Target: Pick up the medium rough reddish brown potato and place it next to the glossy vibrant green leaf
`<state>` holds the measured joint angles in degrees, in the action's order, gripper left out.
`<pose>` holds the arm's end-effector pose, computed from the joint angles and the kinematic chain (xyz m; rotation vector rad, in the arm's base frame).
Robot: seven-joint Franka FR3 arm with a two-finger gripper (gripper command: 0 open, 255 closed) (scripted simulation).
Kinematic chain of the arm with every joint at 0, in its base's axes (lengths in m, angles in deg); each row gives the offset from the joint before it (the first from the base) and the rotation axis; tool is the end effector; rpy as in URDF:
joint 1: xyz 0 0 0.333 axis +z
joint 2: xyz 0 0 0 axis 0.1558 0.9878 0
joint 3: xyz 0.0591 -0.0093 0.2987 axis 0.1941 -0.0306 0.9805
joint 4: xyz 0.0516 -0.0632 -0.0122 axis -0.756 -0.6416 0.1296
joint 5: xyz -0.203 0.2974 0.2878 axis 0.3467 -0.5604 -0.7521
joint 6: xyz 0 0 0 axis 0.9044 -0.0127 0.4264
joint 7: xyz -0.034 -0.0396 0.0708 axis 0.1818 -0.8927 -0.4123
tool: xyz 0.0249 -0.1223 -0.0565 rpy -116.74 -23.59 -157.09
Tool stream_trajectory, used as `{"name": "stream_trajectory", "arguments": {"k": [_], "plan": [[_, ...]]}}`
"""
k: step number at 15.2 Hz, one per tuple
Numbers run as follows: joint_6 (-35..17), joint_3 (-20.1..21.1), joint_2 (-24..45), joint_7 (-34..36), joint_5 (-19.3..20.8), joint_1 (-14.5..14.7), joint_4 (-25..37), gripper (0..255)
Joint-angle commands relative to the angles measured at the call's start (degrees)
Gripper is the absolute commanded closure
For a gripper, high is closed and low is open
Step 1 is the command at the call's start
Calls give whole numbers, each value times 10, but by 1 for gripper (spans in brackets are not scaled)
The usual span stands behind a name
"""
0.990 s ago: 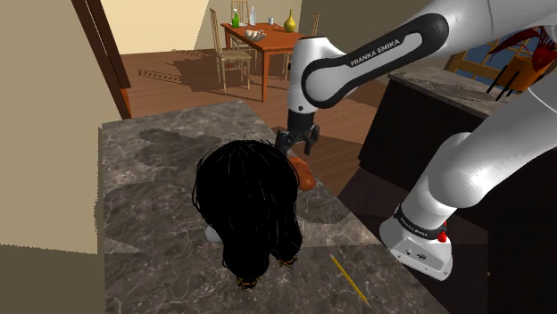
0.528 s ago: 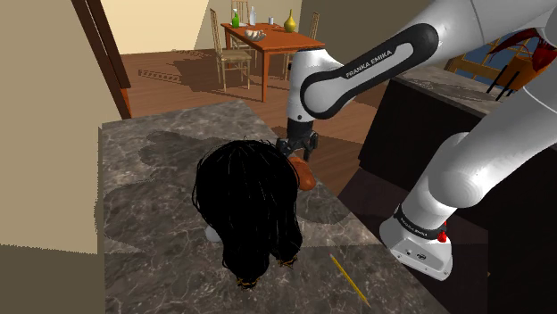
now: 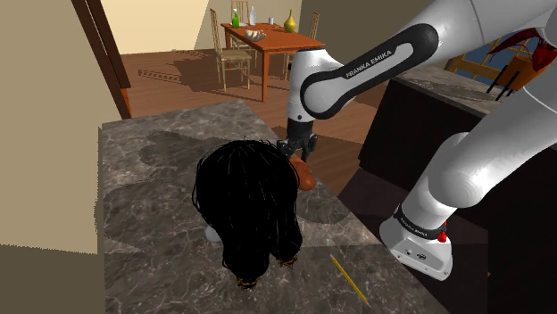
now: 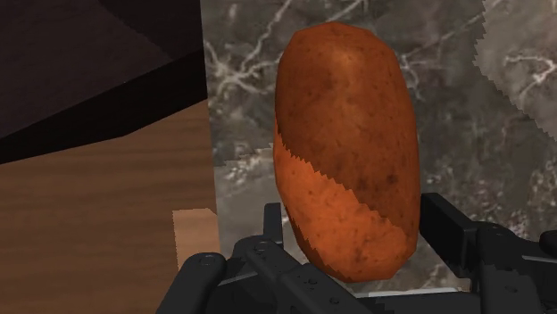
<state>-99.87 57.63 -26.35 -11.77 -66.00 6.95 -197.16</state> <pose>0.4526 0.1184 0.2532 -3.0052 0.5320 0.1610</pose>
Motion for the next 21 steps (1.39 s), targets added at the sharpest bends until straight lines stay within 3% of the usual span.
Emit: {"name": "stream_trajectory", "arguments": {"k": [1,6,21], "plan": [[0,0,0,0,0,0,0,255],[0,0,0,0,0,0,0,255],[132,-14,-69,9,6,-1,64,255]]}}
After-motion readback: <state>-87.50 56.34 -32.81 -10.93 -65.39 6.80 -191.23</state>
